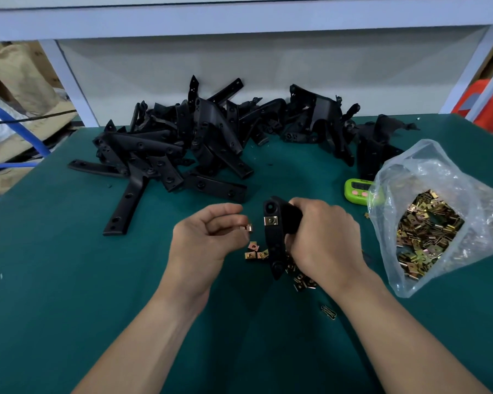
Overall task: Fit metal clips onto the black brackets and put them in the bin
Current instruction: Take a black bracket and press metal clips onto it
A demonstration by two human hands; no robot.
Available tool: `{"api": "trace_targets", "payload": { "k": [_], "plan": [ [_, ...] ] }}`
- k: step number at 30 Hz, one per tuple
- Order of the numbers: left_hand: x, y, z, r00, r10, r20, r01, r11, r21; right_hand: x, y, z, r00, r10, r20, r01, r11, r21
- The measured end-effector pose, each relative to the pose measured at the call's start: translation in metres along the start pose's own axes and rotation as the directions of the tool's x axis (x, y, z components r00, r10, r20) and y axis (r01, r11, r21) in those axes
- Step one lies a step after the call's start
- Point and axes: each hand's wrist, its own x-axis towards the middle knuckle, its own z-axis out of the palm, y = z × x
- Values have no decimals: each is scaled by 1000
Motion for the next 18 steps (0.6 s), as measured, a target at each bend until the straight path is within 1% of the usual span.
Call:
{"api": "trace_targets", "payload": {
  "k": [5,9,12,16,18],
  "plan": [
    [0,1,0,999,49,-1,-49,993,110,2,3,2,997,47,-55,-46,999,22],
    [-3,1,5,998,66,24,-69,992,104,3,5,3,993,82,-85,-77,995,66],
    [-7,3,9,999,34,42,-38,994,105,3,7,3,989,102,-107,-93,992,84],
    [-12,7,11,981,-67,183,41,989,145,3,5,2,991,86,-99,-82,996,39],
    [-13,7,12,975,-79,207,43,984,173,3,4,2,996,64,-63,-62,998,30]
  ]
}}
